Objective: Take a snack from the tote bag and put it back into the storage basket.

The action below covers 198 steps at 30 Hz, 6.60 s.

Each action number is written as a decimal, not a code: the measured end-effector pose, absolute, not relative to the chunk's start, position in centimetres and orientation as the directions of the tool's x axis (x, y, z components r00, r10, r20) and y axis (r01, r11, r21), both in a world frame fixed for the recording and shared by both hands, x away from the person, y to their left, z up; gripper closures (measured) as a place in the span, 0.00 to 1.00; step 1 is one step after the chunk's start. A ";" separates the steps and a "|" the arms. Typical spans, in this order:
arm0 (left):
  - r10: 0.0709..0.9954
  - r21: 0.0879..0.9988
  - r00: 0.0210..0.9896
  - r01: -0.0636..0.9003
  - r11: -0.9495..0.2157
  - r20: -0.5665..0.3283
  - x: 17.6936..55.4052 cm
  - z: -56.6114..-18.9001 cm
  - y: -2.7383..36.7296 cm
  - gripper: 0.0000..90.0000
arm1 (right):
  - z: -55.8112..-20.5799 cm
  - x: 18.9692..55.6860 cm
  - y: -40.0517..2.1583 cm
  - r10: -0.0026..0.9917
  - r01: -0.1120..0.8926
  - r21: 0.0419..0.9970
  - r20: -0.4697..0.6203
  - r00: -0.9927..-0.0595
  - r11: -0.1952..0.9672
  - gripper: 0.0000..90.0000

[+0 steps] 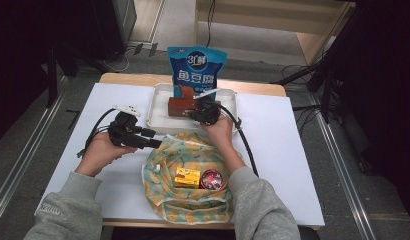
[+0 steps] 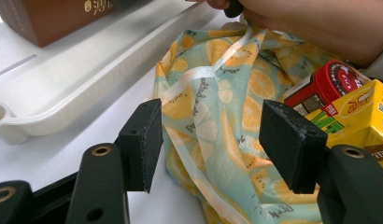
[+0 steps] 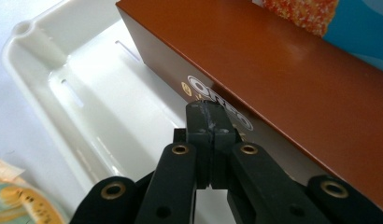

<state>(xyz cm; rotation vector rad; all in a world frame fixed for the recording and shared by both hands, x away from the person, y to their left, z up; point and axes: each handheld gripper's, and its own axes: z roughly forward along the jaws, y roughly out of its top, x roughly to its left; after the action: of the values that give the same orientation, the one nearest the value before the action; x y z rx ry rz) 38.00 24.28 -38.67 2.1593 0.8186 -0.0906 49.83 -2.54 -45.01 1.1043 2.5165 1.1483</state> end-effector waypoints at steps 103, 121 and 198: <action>0.443 0.704 0.849 0.502 -0.501 -0.290 35.0 -36.2 21.2 0.44 | -41.8 41.5 -10.0 0.566 0.518 0.745 0.232 -0.791 0.420 0.49; 0.403 0.706 0.874 0.466 -0.534 -0.271 33.5 -36.6 19.5 0.45 | -41.9 41.1 -10.0 0.556 0.507 0.744 0.220 -0.801 0.435 0.48; 0.268 0.662 0.920 0.392 -0.639 -0.285 30.7 -40.0 14.5 0.53 | -42.4 41.4 -10.3 0.550 0.510 0.742 0.229 -0.803 0.435 0.47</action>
<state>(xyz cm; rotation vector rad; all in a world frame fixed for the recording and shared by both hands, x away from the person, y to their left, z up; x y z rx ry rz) 30.74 14.51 -39.98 2.2988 0.4665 -0.2048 41.44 -10.27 -42.35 0.9688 2.6206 1.3299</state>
